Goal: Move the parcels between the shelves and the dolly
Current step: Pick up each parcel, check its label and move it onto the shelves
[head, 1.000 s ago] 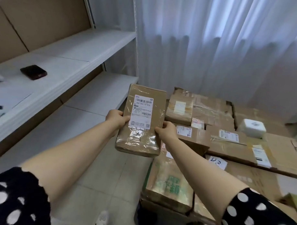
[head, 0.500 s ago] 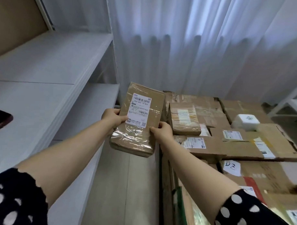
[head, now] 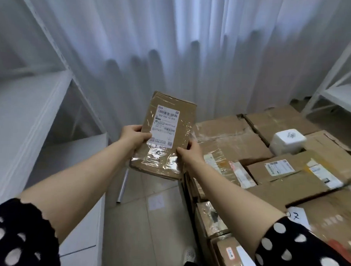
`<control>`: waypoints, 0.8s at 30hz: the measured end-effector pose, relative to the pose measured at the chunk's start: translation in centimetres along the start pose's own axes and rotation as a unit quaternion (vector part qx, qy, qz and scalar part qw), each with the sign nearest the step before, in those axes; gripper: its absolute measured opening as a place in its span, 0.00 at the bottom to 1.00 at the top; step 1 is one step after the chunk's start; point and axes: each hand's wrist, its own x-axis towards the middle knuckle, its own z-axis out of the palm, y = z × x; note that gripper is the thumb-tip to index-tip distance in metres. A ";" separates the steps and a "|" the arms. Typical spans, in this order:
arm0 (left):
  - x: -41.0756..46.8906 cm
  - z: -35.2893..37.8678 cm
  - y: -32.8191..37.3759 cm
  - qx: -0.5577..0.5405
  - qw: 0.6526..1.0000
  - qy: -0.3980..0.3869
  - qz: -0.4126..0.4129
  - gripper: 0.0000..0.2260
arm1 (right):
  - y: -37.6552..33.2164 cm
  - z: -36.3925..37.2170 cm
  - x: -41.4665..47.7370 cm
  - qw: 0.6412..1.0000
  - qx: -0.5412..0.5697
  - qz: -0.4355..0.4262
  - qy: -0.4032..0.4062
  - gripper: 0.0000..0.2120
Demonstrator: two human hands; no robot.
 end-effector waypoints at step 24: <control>40.6 21.4 1.1 0.350 0.887 -0.284 0.099 0.19 | 4.1 -8.2 35.9 0.958 -0.195 0.168 0.126 0.37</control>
